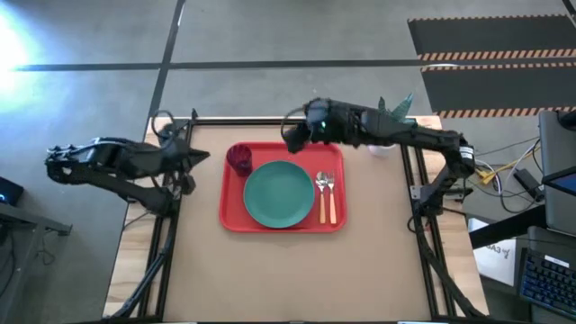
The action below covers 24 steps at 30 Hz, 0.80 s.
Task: Pick and place plate/cup/fork/spoon on tray
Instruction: Move the orange tray to the center of the table
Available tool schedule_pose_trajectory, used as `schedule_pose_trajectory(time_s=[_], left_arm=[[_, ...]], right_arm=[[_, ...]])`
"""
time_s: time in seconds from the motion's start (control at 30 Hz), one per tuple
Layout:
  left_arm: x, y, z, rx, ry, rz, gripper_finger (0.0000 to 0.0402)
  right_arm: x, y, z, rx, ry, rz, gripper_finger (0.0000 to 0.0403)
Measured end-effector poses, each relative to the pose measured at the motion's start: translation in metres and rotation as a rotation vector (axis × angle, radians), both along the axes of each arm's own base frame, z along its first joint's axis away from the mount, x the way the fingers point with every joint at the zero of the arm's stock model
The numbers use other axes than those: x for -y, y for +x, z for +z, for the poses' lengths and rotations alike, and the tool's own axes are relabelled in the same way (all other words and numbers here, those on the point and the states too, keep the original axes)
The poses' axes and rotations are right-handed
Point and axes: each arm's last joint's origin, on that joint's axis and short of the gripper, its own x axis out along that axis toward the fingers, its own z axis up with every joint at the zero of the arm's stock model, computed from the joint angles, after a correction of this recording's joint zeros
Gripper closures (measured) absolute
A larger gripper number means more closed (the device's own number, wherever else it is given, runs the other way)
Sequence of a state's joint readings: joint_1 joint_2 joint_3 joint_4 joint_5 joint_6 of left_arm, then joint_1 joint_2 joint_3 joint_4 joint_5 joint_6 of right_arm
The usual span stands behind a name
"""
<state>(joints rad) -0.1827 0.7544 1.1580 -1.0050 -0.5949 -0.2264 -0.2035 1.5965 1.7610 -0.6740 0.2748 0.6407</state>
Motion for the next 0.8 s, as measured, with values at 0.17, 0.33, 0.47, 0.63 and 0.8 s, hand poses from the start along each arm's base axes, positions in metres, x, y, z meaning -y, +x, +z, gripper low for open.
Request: schedule_pose_trajectory(time_s=[0.17,0.33,0.47,0.63,0.8], left_arm=[[-0.003,-0.001,0.001,0.013,0.006,0.029,0.0402],[-0.003,0.003,0.006,0.056,0.017,0.054,0.0402],[-0.004,0.003,0.008,0.076,0.034,0.092,0.0402],[-0.005,0.001,0.009,0.097,0.036,0.105,0.0402],[-0.005,0.001,0.009,0.101,0.032,0.107,0.0402]], right_arm=[[0.049,0.006,-0.03,-0.083,0.063,0.013,0.0394],[0.103,0.016,-0.078,-0.193,0.132,0.004,0.0394],[0.139,0.022,-0.11,-0.247,0.172,0.006,0.0394],[0.163,0.039,-0.152,-0.288,0.24,0.075,0.0394],[0.178,0.066,-0.182,-0.301,0.248,0.122,0.0394]])
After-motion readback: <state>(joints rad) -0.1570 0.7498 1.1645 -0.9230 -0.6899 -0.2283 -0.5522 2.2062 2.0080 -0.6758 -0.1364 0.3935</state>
